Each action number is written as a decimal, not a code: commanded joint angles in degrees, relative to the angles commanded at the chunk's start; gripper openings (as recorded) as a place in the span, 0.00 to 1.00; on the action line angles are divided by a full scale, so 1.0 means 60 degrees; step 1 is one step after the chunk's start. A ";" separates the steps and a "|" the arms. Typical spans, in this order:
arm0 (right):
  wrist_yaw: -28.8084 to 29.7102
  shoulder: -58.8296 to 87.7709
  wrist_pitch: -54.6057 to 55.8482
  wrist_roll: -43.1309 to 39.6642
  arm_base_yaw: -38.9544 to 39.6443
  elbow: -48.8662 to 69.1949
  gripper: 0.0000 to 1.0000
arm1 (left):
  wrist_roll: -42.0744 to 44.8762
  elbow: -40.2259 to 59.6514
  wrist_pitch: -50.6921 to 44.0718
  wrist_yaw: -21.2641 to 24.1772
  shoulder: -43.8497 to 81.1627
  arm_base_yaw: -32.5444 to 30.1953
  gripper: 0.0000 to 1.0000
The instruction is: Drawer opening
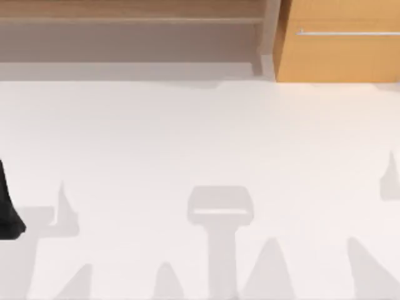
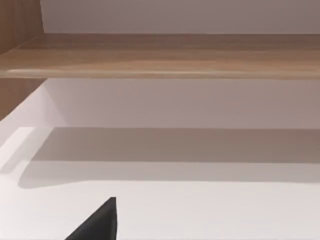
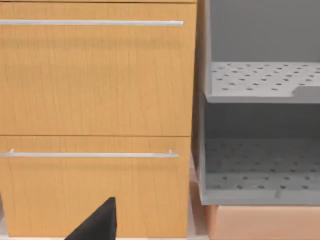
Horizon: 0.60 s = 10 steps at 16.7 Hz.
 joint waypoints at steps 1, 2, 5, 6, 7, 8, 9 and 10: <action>-0.0348 0.0787 0.0483 0.0015 -0.0366 0.0255 1.00 | 0.0000 0.0000 0.0000 0.0000 0.0000 0.0000 1.00; -0.0692 0.1555 0.0955 0.0029 -0.0715 0.0508 1.00 | 0.0000 0.0000 0.0000 0.0000 0.0000 0.0000 1.00; -0.1629 0.3591 0.2227 0.0075 -0.1629 0.1191 1.00 | 0.0000 0.0000 0.0000 0.0000 0.0000 0.0000 1.00; -0.1886 0.4132 0.2570 0.0086 -0.1866 0.1377 1.00 | 0.0000 0.0000 0.0000 0.0000 0.0000 0.0000 1.00; -0.2104 0.4579 0.2860 0.0095 -0.2065 0.1536 1.00 | 0.0000 0.0000 0.0000 0.0000 0.0000 0.0000 1.00; -0.2281 0.4924 0.3094 0.0101 -0.2224 0.1663 1.00 | 0.0000 0.0000 0.0000 0.0000 0.0000 0.0000 1.00; -0.2415 0.5174 0.3270 0.0106 -0.2344 0.1758 1.00 | 0.0000 0.0000 0.0000 0.0000 0.0000 0.0000 1.00; -0.2493 0.5315 0.3372 0.0108 -0.2414 0.1813 1.00 | 0.0000 0.0000 0.0000 0.0000 0.0000 0.0000 1.00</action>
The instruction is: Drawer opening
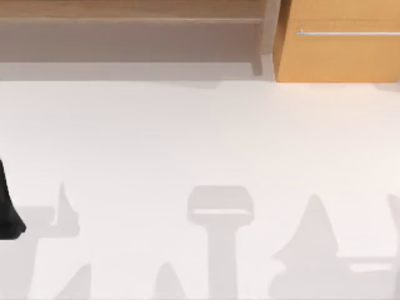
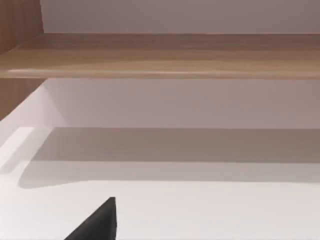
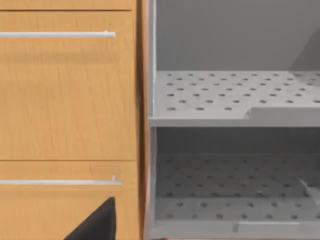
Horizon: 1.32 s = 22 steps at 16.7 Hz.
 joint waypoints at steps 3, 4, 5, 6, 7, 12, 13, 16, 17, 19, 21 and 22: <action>-0.0023 0.0041 0.0030 0.0000 -0.0020 0.0016 1.00 | 0.0000 0.0000 0.0000 0.0000 0.0000 0.0000 1.00; -0.0023 0.0041 0.0030 0.0000 -0.0020 0.0016 1.00 | 0.0000 0.0000 0.0000 0.0000 0.0000 0.0000 1.00; -0.0002 0.0012 0.0007 -0.0003 0.0018 -0.0026 1.00 | 0.0000 0.0000 0.0000 0.0000 0.0000 0.0000 1.00; 0.0003 0.0020 0.0012 -0.0011 0.0021 -0.0021 1.00 | 0.0000 0.0000 0.0000 0.0000 0.0000 0.0000 1.00; 0.0055 0.0121 0.0077 -0.0115 0.0067 0.0040 1.00 | 0.0000 0.0000 0.0000 0.0000 0.0000 0.0000 1.00; 0.1027 0.1939 0.1072 -0.2150 0.0840 0.0962 1.00 | 0.0000 0.0000 0.0000 0.0000 0.0000 0.0000 1.00; 0.1332 0.2497 0.1352 -0.2833 0.1092 0.1221 1.00 | 0.0000 0.0000 0.0000 0.0000 0.0000 0.0000 1.00; 0.2388 0.4351 0.2263 -0.5257 0.2042 0.2083 1.00 | 0.0000 0.0000 0.0000 0.0000 0.0000 0.0000 1.00; 0.2773 0.4991 0.2576 -0.6147 0.2415 0.2387 1.00 | 0.0000 0.0000 0.0000 0.0000 0.0000 0.0000 1.00; 0.3568 0.6255 0.3194 -0.7969 0.3211 0.2995 1.00 | 0.0000 0.0000 0.0000 0.0000 0.0000 0.0000 1.00; 0.4366 0.7444 0.3776 -0.9760 0.4040 0.3582 1.00 | 0.0000 0.0000 0.0000 0.0000 0.0000 0.0000 1.00; 0.4756 0.7993 0.4044 -1.0610 0.4449 0.3858 1.00 | 0.0000 0.0000 0.0000 0.0000 0.0000 0.0000 1.00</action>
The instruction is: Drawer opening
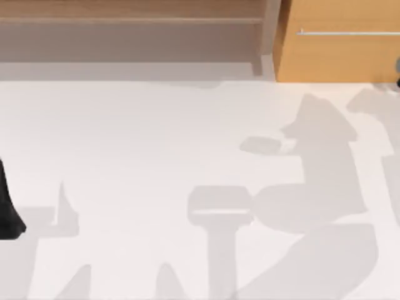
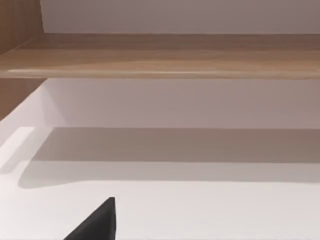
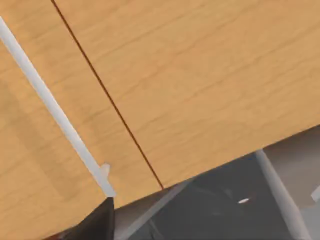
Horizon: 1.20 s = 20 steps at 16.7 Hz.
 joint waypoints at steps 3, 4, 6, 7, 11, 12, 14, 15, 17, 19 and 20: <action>0.1066 0.1408 0.0673 -0.2216 0.1118 0.0724 1.00 | 0.0000 0.0000 0.0000 0.0000 0.0000 0.0000 1.00; 0.1372 0.1782 0.0846 -0.2810 0.1432 0.0920 1.00 | 0.0000 0.0000 0.0000 0.0000 0.0000 0.0000 1.00; 0.1883 0.2364 0.1115 -0.3741 0.1944 0.1235 1.00 | 0.0000 0.0000 0.0000 0.0000 0.0000 0.0000 1.00; 0.2072 0.2567 0.1208 -0.4063 0.2131 0.1347 1.00 | 0.0000 0.0000 0.0000 0.0000 0.0000 0.0000 1.00; 0.2296 0.2803 0.1314 -0.4425 0.2350 0.1479 1.00 | 0.0000 0.0000 0.0000 0.0000 0.0000 0.0000 1.00; 0.2296 0.2803 0.1314 -0.4425 0.2350 0.1479 1.00 | 0.0000 0.0000 0.0000 0.0000 0.0000 0.0000 1.00; 0.2277 0.2772 0.1293 -0.4409 0.2310 0.1437 1.00 | 0.0000 0.0000 0.0000 0.0000 0.0000 0.0000 1.00; 0.2272 0.2784 0.1279 -0.4412 0.2310 0.1472 1.00 | 0.0000 0.0000 0.0000 0.0000 0.0000 0.0000 1.00; 0.2243 0.2910 0.1139 -0.4425 0.2296 0.1762 1.00 | 0.0000 0.0000 0.0000 0.0000 0.0000 0.0000 1.00; 0.2212 0.3106 0.0919 -0.4428 0.2263 0.2180 1.00 | 0.0000 0.0000 0.0000 0.0000 0.0000 0.0000 1.00; 0.2198 0.3196 0.0816 -0.4429 0.2247 0.2374 1.00 | 0.0000 0.0000 0.0000 0.0000 0.0000 0.0000 1.00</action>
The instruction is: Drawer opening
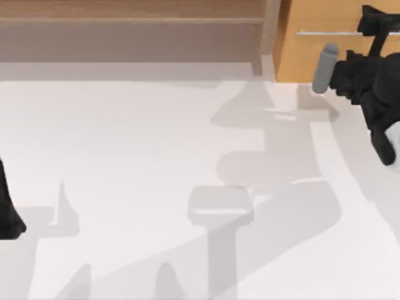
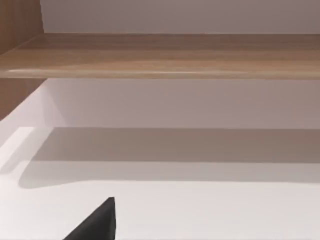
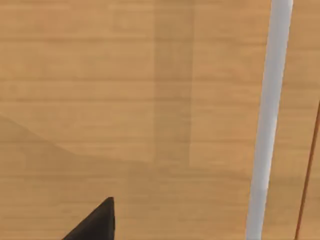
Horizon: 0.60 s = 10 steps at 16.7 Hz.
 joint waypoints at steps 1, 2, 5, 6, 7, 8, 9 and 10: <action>-0.0011 0.0069 -0.0079 -0.0001 -0.0012 0.0148 1.00 | 0.0000 0.0000 0.0000 0.0000 0.0000 0.0000 1.00; -0.0016 0.0101 -0.0117 -0.0002 -0.0017 0.0218 1.00 | 0.0000 0.0000 0.0000 0.0000 0.0000 0.0000 1.00; -0.0017 0.0102 -0.0118 -0.0002 -0.0018 0.0221 1.00 | 0.0000 0.0000 0.0000 0.0000 0.0000 0.0000 1.00; -0.0017 0.0102 -0.0118 -0.0002 -0.0018 0.0221 0.92 | 0.0000 0.0000 0.0000 0.0000 0.0000 0.0000 1.00; -0.0017 0.0102 -0.0118 -0.0002 -0.0018 0.0221 0.85 | 0.0000 0.0000 0.0000 0.0000 0.0000 0.0000 1.00; -0.0017 0.0102 -0.0118 -0.0002 -0.0018 0.0221 0.77 | 0.0000 0.0000 0.0000 0.0000 0.0000 0.0000 1.00; -0.0017 0.0102 -0.0118 -0.0002 -0.0018 0.0221 0.70 | 0.0000 0.0000 0.0000 0.0000 0.0000 0.0000 1.00; -0.0017 0.0102 -0.0118 -0.0002 -0.0018 0.0221 0.62 | 0.0000 0.0000 0.0000 0.0000 0.0000 0.0000 1.00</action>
